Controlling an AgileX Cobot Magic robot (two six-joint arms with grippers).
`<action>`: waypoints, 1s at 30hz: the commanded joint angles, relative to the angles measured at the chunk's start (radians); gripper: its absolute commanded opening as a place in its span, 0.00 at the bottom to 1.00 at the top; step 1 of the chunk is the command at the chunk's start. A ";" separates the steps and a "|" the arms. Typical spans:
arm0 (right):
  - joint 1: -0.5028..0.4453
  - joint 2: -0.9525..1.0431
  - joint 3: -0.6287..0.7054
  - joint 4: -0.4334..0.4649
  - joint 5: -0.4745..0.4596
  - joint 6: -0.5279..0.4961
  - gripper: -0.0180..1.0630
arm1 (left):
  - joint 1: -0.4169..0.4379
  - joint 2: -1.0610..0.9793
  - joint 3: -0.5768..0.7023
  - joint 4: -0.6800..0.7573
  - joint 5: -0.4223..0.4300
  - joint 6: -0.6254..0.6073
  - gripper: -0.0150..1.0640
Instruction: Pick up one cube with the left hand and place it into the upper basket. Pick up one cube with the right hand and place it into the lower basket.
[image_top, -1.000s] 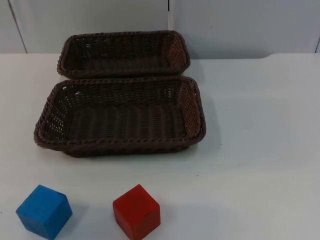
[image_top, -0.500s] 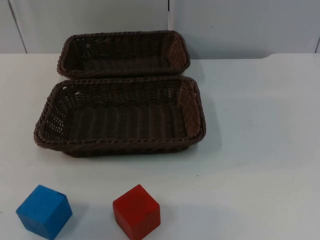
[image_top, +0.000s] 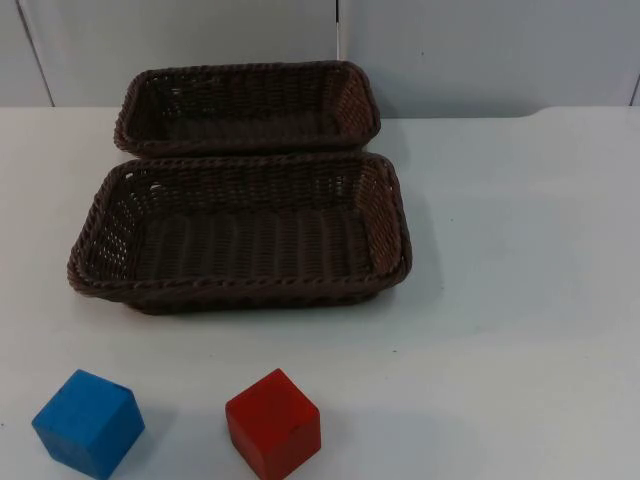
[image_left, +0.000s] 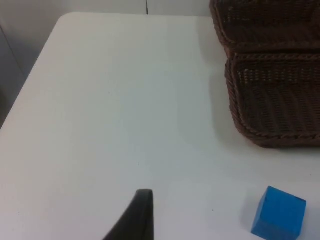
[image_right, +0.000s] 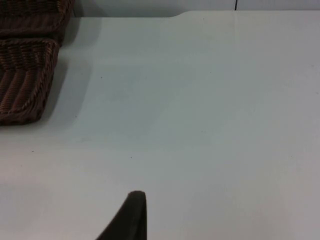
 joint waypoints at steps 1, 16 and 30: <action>-0.006 -0.003 0.002 -0.003 -0.006 -0.002 0.99 | 0.003 0.004 -0.007 -0.012 -0.013 0.003 0.94; -0.006 -0.003 0.002 -0.003 -0.006 -0.002 0.99 | -0.006 0.269 -0.007 -0.022 -0.030 0.121 0.94; -0.006 -0.003 0.002 -0.003 -0.006 -0.002 0.99 | -0.006 0.494 -0.101 -0.095 -0.054 0.187 0.94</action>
